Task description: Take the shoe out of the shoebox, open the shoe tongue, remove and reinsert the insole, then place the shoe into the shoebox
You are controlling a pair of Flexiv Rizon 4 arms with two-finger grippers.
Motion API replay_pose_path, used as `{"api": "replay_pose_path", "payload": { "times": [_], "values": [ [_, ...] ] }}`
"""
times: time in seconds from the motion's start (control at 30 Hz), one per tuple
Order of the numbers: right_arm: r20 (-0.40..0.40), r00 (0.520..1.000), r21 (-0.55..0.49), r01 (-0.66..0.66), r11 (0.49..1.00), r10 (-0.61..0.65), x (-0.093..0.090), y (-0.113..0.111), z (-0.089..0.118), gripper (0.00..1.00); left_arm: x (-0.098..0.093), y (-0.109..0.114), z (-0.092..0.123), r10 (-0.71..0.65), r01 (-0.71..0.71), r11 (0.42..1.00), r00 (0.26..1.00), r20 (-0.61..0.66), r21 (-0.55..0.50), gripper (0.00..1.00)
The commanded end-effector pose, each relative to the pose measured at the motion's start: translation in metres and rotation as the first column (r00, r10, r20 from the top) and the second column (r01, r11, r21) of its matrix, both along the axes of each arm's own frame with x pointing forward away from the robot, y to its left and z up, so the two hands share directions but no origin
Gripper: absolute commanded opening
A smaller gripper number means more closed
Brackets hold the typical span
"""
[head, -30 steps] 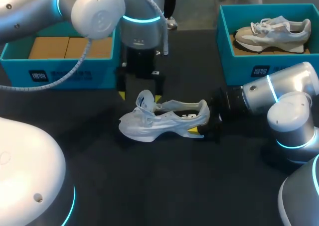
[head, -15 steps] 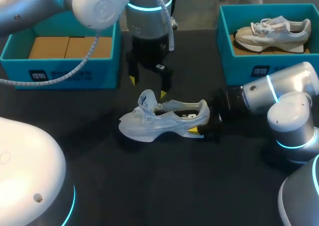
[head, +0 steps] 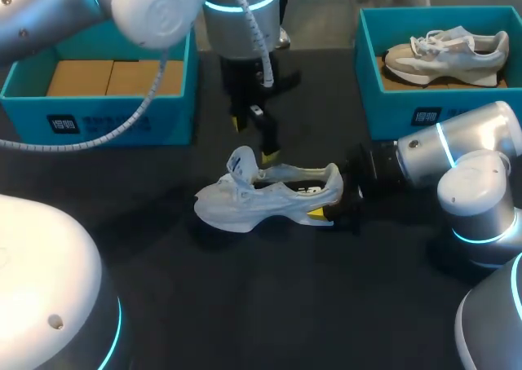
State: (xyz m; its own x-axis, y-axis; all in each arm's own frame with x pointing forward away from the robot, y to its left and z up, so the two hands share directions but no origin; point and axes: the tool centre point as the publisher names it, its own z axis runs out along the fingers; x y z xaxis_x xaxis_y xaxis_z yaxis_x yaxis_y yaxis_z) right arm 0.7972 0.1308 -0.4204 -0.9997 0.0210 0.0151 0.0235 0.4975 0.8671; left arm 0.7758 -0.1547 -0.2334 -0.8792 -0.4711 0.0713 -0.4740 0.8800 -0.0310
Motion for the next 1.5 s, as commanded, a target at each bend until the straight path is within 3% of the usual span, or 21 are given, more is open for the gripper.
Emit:
{"api": "replay_pose_path", "payload": {
  "times": [0.03, 0.37, 0.53, 0.57, 0.6, 0.63, 1.07, 1.3, 1.5],
  "values": [
    [0.000, 1.000, -0.002, 0.000, 1.000, 0.000, 0.001, 0.004, -0.004, 0.00, -0.002, 0.006, -0.002, -0.001, 0.002, 1.000, 1.000, 0.005, -0.014, 1.00],
    [0.000, 1.000, -0.002, 0.000, 1.000, 0.000, 0.001, 0.004, -0.004, 0.00, -0.002, 0.006, -0.002, -0.001, 0.002, 1.000, 1.000, 0.005, -0.014, 1.00],
    [0.000, 1.000, -0.002, 0.000, 1.000, 0.000, 0.001, 0.004, -0.004, 0.00, -0.004, -0.006, 0.002, -0.061, 0.062, 0.997, 0.998, 0.028, -0.038, 1.00],
    [0.000, 1.000, -0.002, 0.000, 1.000, 0.000, 0.001, 0.004, -0.004, 0.00, -0.003, -0.007, 0.004, -0.066, 0.068, 0.996, 0.998, 0.022, -0.058, 0.73],
    [0.000, 1.000, -0.002, 0.000, 1.000, 0.000, 0.001, 0.004, -0.004, 0.00, -0.003, -0.009, 0.006, -0.093, 0.093, 0.993, 0.996, 0.008, -0.065, 0.25],
    [0.000, 1.000, -0.002, 0.000, 1.000, 0.000, 0.001, 0.004, -0.004, 0.00, -0.004, -0.011, 0.008, -0.115, 0.114, 0.990, 0.993, 0.001, -0.084, 0.00],
    [0.000, 1.000, -0.002, 0.000, 1.000, 0.000, 0.001, 0.004, -0.004, 0.00, -0.001, -0.041, 0.002, -0.424, 0.424, 0.902, 0.905, 0.012, -0.084, 0.00],
    [0.000, 1.000, -0.002, 0.000, 1.000, 0.000, 0.001, 0.004, -0.004, 0.00, -0.006, -0.054, -0.023, -0.525, 0.522, 0.845, 0.851, 0.001, -0.113, 0.00],
    [0.000, 1.000, -0.002, 0.000, 1.000, 0.000, 0.001, 0.004, -0.004, 0.00, -0.007, -0.060, -0.042, -0.541, 0.538, 0.837, 0.841, -0.003, -0.101, 0.00]
  ]
}}
